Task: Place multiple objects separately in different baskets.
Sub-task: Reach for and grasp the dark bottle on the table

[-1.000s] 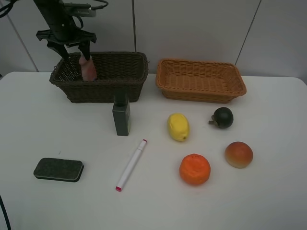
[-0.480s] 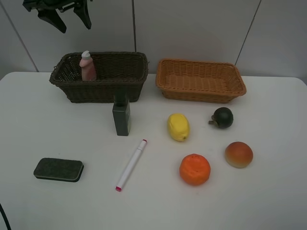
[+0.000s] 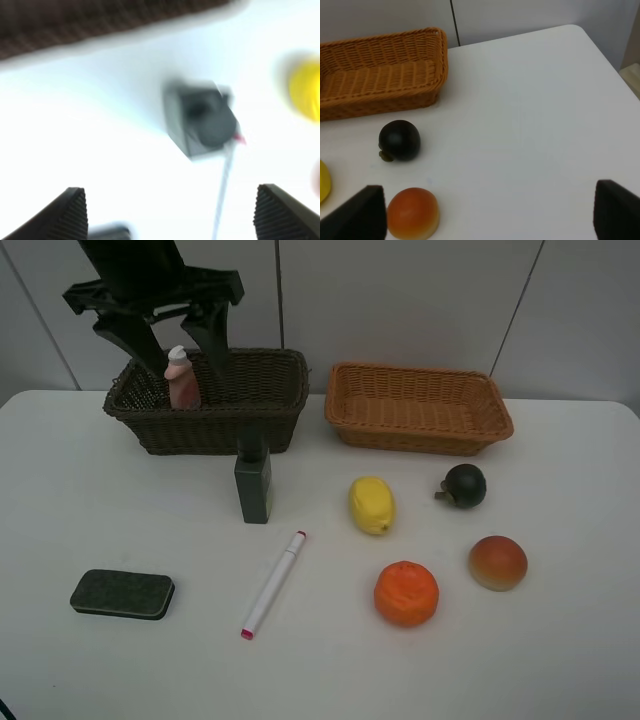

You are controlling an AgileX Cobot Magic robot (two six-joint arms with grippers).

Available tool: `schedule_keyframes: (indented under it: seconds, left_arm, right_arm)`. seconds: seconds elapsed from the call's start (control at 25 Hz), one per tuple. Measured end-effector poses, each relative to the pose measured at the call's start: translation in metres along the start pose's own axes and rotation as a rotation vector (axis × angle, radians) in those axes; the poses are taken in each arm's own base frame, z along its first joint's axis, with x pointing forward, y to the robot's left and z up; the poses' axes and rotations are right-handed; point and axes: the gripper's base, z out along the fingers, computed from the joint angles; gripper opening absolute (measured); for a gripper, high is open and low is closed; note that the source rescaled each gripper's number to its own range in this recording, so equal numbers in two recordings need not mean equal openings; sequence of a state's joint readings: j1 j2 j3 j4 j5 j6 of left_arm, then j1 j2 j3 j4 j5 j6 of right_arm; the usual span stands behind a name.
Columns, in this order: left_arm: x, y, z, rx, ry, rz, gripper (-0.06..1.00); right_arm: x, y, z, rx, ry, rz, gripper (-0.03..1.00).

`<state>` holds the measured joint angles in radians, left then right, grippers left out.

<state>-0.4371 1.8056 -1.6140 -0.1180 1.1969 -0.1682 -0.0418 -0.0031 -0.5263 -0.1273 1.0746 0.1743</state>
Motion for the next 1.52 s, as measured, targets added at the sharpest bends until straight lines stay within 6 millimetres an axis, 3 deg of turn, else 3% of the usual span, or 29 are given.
schedule_keyframes:
  seconds: [0.12, 0.32, 0.56, 1.04, 1.32, 1.4, 1.52]
  left_arm:
    - [0.012, -0.024, 0.017, -0.019, 0.057, 0.041, 0.86]
    - [0.018, -0.045, 0.038, -0.039, 0.107, 0.046, 0.86]
    - [0.014, -0.037, 0.073, -0.131, 0.161, 0.018, 0.86]
    - [0.0, -0.037, 0.136, -0.116, 0.091, -0.006, 0.86]
    - [0.001, -0.034, 0.159, -0.135, 0.111, -0.014, 0.86]
    - [0.002, -0.033, 0.164, -0.144, 0.123, -0.011, 0.79]
    - [0.002, -0.032, 0.164, -0.148, 0.123, -0.01, 0.45]
  right_arm:
    - [0.0, 0.0, 0.0, 0.0, 0.0, 0.0, 0.94]
    - [0.0, 0.0, 0.0, 0.0, 0.0, 0.0, 0.94]
    - [0.0, 0.0, 0.0, 0.0, 0.0, 0.0, 0.94]
    - [0.0, 0.0, 0.0, 0.0, 0.0, 0.0, 0.94]
    - [0.0, 0.0, 0.0, 0.0, 0.0, 0.0, 0.94]
    - [0.0, 0.0, 0.0, 0.0, 0.0, 0.0, 0.94]
    - [0.0, 0.0, 0.0, 0.0, 0.0, 0.0, 0.94]
